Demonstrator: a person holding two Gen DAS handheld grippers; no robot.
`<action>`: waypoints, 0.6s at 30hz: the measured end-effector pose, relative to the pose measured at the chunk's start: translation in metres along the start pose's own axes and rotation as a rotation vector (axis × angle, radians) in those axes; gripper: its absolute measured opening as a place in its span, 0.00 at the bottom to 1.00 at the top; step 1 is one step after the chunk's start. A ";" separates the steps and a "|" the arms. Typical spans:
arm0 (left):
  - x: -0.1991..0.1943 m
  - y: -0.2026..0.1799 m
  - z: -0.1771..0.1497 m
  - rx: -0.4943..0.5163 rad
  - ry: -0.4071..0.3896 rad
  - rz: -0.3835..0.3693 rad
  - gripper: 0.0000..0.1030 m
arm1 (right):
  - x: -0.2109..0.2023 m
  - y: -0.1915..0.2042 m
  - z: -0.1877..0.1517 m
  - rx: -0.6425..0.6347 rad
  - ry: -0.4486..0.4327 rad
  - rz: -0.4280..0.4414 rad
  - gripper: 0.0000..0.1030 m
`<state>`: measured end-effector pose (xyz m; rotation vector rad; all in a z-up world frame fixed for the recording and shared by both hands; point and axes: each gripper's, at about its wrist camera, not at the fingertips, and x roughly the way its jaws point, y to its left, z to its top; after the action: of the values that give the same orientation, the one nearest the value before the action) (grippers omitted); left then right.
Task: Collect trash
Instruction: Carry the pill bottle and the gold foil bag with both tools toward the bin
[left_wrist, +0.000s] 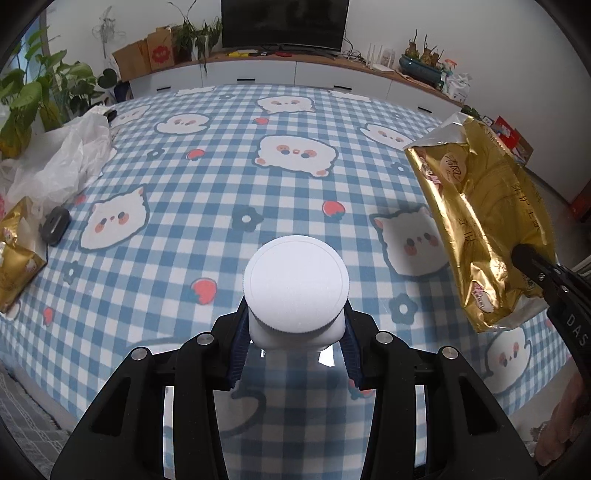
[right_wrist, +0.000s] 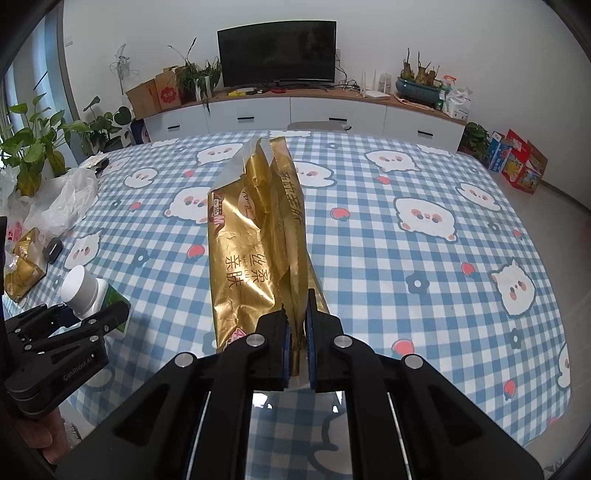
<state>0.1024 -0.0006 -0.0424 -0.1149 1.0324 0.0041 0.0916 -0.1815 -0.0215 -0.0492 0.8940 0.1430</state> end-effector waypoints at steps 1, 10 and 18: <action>-0.003 0.000 -0.004 0.003 -0.003 0.001 0.41 | -0.001 0.002 -0.002 0.001 0.004 0.003 0.05; -0.027 0.005 -0.045 0.007 -0.004 0.002 0.41 | -0.028 0.016 -0.037 -0.018 0.009 0.002 0.05; -0.036 0.020 -0.084 0.001 0.016 0.007 0.41 | -0.047 0.025 -0.071 -0.014 0.027 0.013 0.05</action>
<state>0.0107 0.0125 -0.0556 -0.1105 1.0491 0.0095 0.0045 -0.1687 -0.0292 -0.0587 0.9203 0.1607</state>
